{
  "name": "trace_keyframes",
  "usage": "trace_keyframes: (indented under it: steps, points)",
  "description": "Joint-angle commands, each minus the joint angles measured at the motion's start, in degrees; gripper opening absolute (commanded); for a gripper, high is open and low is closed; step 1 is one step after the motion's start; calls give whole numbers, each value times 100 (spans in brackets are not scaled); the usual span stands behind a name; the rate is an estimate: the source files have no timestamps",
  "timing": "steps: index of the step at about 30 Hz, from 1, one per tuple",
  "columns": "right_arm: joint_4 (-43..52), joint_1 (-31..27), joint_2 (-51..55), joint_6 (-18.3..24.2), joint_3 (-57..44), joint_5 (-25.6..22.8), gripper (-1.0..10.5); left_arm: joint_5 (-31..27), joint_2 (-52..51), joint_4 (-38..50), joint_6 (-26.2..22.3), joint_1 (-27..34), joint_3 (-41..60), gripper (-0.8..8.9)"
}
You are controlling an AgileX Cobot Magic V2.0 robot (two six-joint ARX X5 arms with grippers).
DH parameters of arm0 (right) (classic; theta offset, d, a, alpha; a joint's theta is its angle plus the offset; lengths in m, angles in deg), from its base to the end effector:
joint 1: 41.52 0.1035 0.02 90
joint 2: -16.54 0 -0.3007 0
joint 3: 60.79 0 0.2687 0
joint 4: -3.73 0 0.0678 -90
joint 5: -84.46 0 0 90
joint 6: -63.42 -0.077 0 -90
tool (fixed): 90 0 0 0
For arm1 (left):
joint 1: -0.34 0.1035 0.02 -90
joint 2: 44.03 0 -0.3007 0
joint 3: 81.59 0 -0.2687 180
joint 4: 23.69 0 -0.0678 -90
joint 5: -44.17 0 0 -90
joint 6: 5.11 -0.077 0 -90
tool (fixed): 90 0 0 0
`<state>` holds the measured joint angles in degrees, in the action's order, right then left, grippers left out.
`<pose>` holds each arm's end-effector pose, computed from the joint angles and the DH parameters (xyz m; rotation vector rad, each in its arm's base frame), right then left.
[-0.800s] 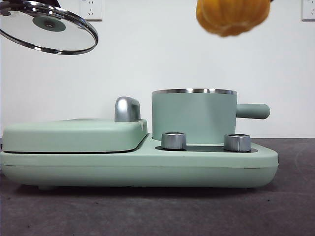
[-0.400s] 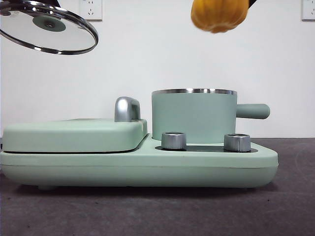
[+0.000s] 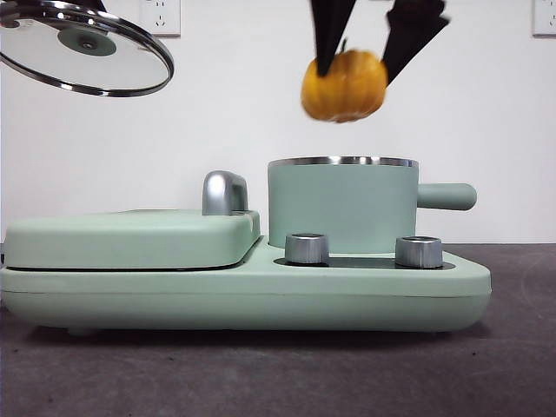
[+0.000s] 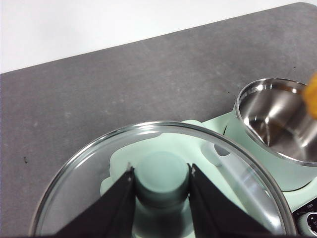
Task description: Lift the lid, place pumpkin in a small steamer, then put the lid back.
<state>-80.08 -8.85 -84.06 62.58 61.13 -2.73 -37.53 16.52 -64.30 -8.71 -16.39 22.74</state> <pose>0.3283 0.2150 0.3684 -0.2723 1.0731 0.5478 0.2473 -0.0859 0.3735 0.0938 0.4336 -0.4436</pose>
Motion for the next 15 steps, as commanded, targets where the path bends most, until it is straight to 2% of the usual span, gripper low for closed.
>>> trace_keyframes:
  steps: [1,15]
  points:
    - [166,28,-260,149,173,-4,400,13,-4,157,24,-11,-79,11]
    - [358,-219,-1143,299,173,13,400,13,254,184,24,-11,-79,11]
